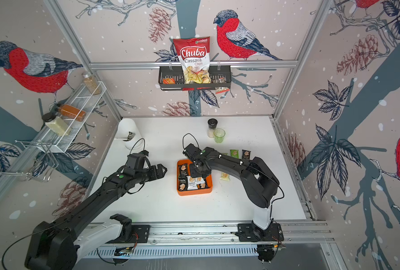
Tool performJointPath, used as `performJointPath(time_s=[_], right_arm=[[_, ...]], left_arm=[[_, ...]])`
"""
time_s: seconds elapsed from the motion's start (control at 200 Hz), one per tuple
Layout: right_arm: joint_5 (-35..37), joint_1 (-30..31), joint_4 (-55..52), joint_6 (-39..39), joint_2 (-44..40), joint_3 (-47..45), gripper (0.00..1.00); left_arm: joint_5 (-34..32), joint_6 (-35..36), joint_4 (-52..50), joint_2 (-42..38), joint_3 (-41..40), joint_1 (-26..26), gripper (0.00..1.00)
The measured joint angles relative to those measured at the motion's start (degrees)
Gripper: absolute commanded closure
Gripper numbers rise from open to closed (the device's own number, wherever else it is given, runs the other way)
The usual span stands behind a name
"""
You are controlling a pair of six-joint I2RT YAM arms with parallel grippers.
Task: Take the cookies out of the storage box
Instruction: Pick up the cookie from the storage box, then place the cookie at the center of the board.
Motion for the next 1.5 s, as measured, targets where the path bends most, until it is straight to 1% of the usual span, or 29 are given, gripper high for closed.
performJointPath(time_s=[0.23, 0.42, 0.655, 0.88, 1.011, 1.161, 1.276, 1.501], right_arm=[[0.6, -1.7, 0.3, 0.6, -3.7, 1.8, 0.58], [0.6, -6.0, 0.9, 1.4, -8.2, 0.3, 0.59], [0.4, -14.8, 1.7, -0.1, -15.1, -6.2, 0.59], [-0.7, -26.2, 2.0, -3.8, -20.1, -14.6, 0.59], [-1.6, -31.9, 2.6, -6.1, -20.7, -19.7, 0.59], [-2.2, -36.3, 4.0, -7.9, -20.6, -23.1, 0.59], [-2.2, -37.4, 5.0, -9.2, -19.5, -23.6, 0.58], [-2.2, -37.4, 7.0, -11.1, -16.0, -23.6, 0.57]], left_arm=[[0.4, 0.1, 0.2, 1.1, 0.8, 0.0, 0.04], [0.9, 0.0, 0.8, 2.4, 1.4, 0.0, 0.04], [2.0, -1.2, 2.4, 3.8, 1.4, 0.0, 0.04], [2.2, -2.9, 3.3, 5.6, 2.1, 0.0, 0.04], [2.2, -3.0, 3.8, 5.9, 2.6, 0.0, 0.04], [2.1, -3.2, 4.5, 6.5, 2.9, 0.0, 0.04], [2.1, -3.4, 4.5, 7.1, 3.0, 0.0, 0.04], [2.0, -4.7, 4.6, 8.3, 3.9, 0.0, 0.04]])
